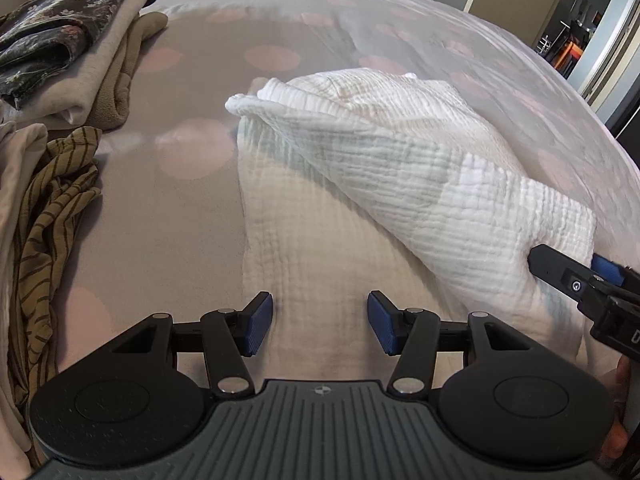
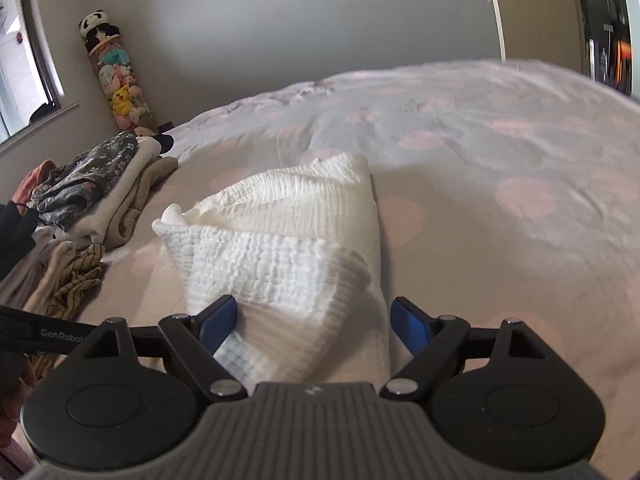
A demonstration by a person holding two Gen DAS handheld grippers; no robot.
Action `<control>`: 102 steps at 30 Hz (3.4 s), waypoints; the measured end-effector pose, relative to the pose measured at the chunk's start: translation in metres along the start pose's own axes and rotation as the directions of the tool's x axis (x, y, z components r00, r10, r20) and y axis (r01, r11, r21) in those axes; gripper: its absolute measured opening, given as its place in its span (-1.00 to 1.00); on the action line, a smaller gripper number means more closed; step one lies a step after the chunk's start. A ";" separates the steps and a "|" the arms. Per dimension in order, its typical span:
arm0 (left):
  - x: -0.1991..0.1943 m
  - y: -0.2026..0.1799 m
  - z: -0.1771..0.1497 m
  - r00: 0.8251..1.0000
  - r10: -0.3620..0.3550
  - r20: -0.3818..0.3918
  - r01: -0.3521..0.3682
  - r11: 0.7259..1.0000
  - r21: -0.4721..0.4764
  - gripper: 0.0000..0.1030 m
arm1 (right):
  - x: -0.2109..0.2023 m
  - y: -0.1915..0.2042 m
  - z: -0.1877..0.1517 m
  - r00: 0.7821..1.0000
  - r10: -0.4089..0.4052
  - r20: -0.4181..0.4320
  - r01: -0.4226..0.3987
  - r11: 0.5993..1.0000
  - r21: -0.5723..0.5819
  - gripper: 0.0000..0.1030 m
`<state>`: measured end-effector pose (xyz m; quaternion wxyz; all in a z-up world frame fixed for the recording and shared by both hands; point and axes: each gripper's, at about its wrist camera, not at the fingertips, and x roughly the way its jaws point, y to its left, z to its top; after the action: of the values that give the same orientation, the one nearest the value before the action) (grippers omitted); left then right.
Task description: Fold clothes
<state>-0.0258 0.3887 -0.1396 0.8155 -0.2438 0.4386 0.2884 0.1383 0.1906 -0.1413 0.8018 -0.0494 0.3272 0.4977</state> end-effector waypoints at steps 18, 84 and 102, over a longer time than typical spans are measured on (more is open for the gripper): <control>0.002 0.003 0.001 1.000 0.001 0.002 0.000 1.000 -0.008 -0.02 | -0.005 0.010 -0.001 0.998 0.038 0.058 -0.030 0.992 -0.124 0.38; -0.025 0.030 -0.024 0.945 -0.326 -0.025 0.299 0.893 -0.336 -0.88 | -0.062 0.032 -0.047 0.961 -0.093 -0.259 0.018 0.960 -0.279 0.35; -0.055 0.060 0.017 0.983 -0.183 0.002 0.179 0.957 -0.227 -0.93 | -0.036 0.005 -0.037 0.950 -0.123 -0.286 0.100 0.991 -0.093 -0.63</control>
<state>-0.0817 0.4291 -0.0931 0.8012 -0.3768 0.3865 0.2583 0.1059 0.1506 -0.1480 0.7691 -0.1714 0.4190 0.4513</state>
